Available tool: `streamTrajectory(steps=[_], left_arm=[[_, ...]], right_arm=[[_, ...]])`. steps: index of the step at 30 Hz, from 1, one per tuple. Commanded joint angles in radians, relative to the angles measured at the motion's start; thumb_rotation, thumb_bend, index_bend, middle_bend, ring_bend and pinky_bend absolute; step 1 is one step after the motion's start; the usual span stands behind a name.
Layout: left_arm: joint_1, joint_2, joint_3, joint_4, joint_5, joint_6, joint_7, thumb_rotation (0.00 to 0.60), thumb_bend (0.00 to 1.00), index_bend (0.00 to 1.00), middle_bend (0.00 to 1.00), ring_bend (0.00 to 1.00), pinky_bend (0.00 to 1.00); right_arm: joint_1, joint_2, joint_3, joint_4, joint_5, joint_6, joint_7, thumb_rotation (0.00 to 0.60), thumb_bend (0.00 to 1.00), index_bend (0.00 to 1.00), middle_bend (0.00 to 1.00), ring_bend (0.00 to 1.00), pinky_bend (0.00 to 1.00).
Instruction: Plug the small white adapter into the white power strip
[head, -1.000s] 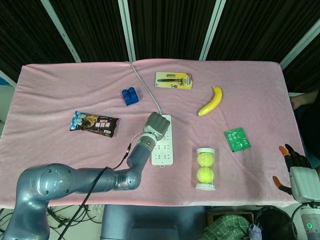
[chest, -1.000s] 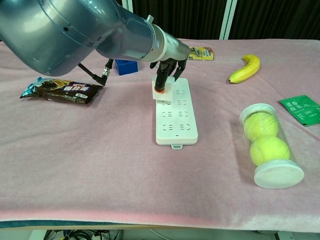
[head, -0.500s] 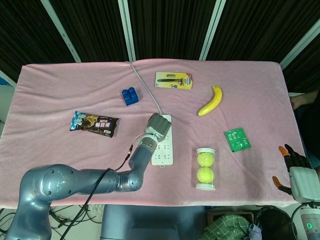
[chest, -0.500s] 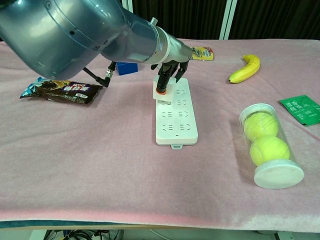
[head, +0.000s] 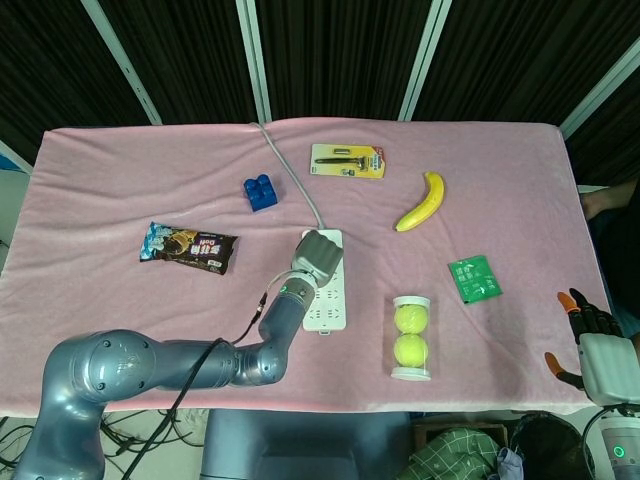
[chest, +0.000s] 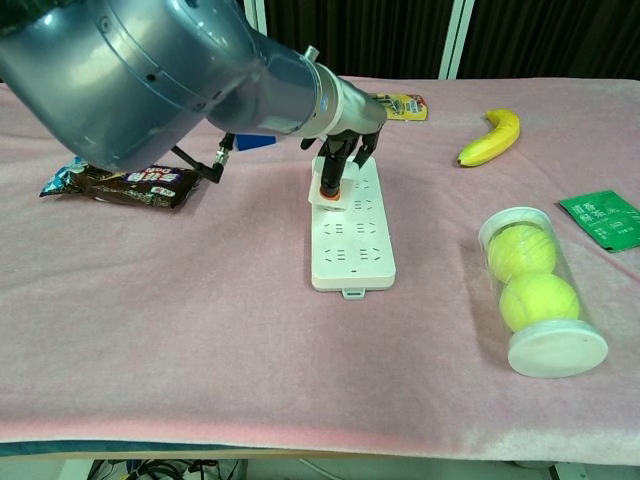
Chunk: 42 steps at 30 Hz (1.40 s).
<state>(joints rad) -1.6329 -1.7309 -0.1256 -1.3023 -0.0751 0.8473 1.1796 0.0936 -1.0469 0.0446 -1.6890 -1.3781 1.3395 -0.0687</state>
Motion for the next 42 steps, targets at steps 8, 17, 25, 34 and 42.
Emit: streamTrajectory(steps=[8,17,25,34,42], left_arm=[[0.009,-0.009,-0.009,0.012,0.002,0.012,0.000,0.600,0.42,0.63,0.62,0.43,0.56],[0.029,-0.029,-0.009,0.048,0.010,-0.003,-0.005,0.600,0.44,0.64,0.62,0.45,0.60],[0.045,-0.052,-0.025,0.084,0.049,-0.028,-0.034,0.600,0.48,0.67,0.64,0.51,0.70],[0.062,-0.079,-0.032,0.105,0.135,-0.041,-0.076,0.600,0.49,0.68,0.65,0.51,0.70],[0.066,-0.094,-0.015,0.123,0.153,-0.063,-0.070,0.600,0.49,0.68,0.65,0.51,0.70]], right_arm=[[0.001,0.000,0.000,-0.001,0.002,-0.003,0.001,0.600,0.22,0.03,0.04,0.13,0.15],[0.000,0.000,0.000,-0.002,0.003,-0.002,0.000,0.600,0.22,0.03,0.04,0.13,0.15],[0.001,0.000,-0.001,-0.002,0.003,-0.004,-0.001,0.600,0.22,0.03,0.04,0.13,0.15],[0.001,0.002,-0.003,-0.003,0.001,-0.006,0.001,0.600,0.22,0.03,0.04,0.13,0.15],[0.001,0.002,-0.004,-0.005,-0.001,-0.005,0.000,0.600,0.22,0.03,0.04,0.13,0.15]])
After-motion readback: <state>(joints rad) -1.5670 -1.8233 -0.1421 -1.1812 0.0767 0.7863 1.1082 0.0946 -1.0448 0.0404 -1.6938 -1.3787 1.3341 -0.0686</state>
